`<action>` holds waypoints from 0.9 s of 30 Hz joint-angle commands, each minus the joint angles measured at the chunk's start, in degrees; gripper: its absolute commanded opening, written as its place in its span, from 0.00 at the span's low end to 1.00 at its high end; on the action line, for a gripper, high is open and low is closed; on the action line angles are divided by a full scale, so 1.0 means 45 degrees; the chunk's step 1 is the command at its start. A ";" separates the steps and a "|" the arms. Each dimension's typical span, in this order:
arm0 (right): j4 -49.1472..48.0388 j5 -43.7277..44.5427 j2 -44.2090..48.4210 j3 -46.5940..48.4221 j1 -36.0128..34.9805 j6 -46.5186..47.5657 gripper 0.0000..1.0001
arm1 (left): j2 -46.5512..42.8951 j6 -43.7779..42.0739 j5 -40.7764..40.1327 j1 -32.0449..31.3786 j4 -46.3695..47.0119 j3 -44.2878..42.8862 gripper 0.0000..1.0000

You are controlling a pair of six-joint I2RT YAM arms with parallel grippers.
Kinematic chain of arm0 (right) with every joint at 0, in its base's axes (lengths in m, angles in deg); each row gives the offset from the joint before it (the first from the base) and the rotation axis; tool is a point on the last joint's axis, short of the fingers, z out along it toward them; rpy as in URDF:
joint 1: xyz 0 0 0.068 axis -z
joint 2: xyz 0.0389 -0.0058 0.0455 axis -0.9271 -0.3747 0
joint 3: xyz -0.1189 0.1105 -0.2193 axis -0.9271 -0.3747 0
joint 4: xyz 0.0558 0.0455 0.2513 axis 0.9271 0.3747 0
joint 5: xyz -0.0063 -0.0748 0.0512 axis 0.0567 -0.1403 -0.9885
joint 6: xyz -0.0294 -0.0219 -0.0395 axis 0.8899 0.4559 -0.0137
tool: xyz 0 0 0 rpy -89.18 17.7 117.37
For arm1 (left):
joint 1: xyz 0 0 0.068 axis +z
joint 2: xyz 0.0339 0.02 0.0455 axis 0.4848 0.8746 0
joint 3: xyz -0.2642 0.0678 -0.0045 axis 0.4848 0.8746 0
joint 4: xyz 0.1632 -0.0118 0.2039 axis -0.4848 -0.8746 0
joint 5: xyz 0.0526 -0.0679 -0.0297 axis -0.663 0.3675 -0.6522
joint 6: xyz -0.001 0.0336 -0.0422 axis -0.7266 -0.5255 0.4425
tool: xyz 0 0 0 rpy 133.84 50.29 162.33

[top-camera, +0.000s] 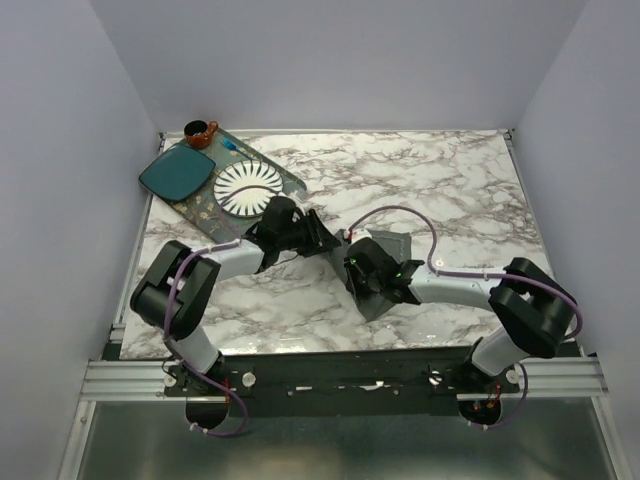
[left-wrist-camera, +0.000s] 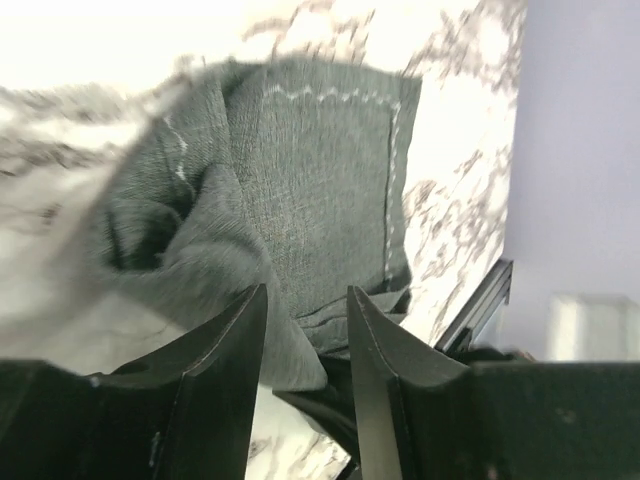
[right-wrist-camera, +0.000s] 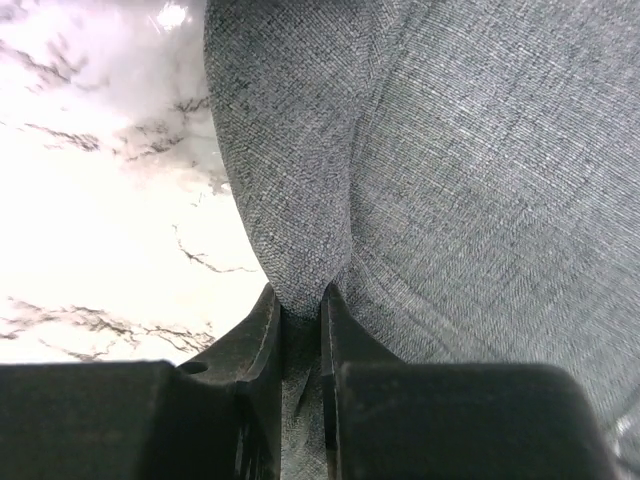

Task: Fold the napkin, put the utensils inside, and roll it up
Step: Roll the napkin with the utensil

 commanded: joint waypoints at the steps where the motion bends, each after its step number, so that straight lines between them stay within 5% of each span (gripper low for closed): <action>1: -0.0691 -0.4110 0.0042 -0.1511 0.1601 0.0014 0.07 | -0.1445 -0.1025 -0.0243 0.0381 -0.2151 -0.0797 0.49; 13: -0.2958 -1.4036 -0.2318 -0.2099 0.6329 -0.0708 0.10 | -0.1214 -0.0130 0.0362 -0.0438 -0.0065 -0.0055 0.47; 18: -0.2354 -1.4629 -0.3473 -0.1338 0.6526 -0.1137 0.13 | 0.0466 0.0633 0.0617 -0.0849 0.1555 -0.0133 0.44; 27: -0.1711 -1.3694 -0.3377 -0.1337 0.6624 -0.1001 0.23 | 0.1853 0.0029 -0.0125 -0.0810 0.1207 -0.0388 0.43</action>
